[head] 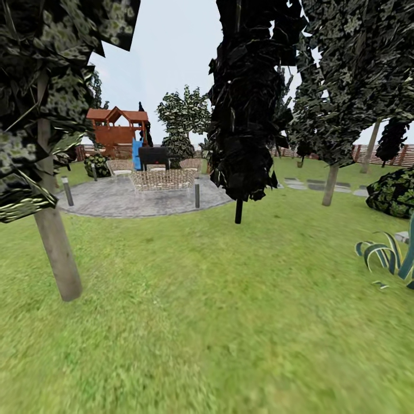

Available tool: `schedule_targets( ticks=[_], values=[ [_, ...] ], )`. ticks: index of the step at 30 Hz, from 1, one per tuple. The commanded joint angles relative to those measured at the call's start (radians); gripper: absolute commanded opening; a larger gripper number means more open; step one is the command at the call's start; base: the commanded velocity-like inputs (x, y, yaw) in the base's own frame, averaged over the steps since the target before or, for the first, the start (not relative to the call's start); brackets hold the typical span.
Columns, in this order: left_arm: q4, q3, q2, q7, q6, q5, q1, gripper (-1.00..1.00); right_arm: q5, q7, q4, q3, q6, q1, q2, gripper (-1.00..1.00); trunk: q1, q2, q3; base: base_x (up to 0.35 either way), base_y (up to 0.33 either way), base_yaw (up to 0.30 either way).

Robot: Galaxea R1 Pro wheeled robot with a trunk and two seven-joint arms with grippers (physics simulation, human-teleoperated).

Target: Take the three Easter eggs out of the wicker basket on the lawn in the garden, then place them on the lawn next to a single tree (choose any tree) so that all three eggs are next to the same tree and none are left in the basket.

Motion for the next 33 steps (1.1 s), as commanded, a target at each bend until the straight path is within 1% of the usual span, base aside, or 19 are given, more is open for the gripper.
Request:
schedule_targets(
  ticks=[1,33],
  values=[
    [-0.002,0.001,0.0,-0.001,0.0,0.0,0.001,1.0,0.0,0.003,0.002,-0.001,0.001,-0.001,0.0,1.0,0.001,0.0,-0.001,0.344,0.0,0.0],
    [-0.002,0.001,0.001,-0.001,-0.001,0.0,0.001,1.0,-0.001,0.003,0.002,-0.001,0.002,-0.001,0.0,1.0,0.001,0.0,-0.001,0.344,0.0,0.0]
  ],
)
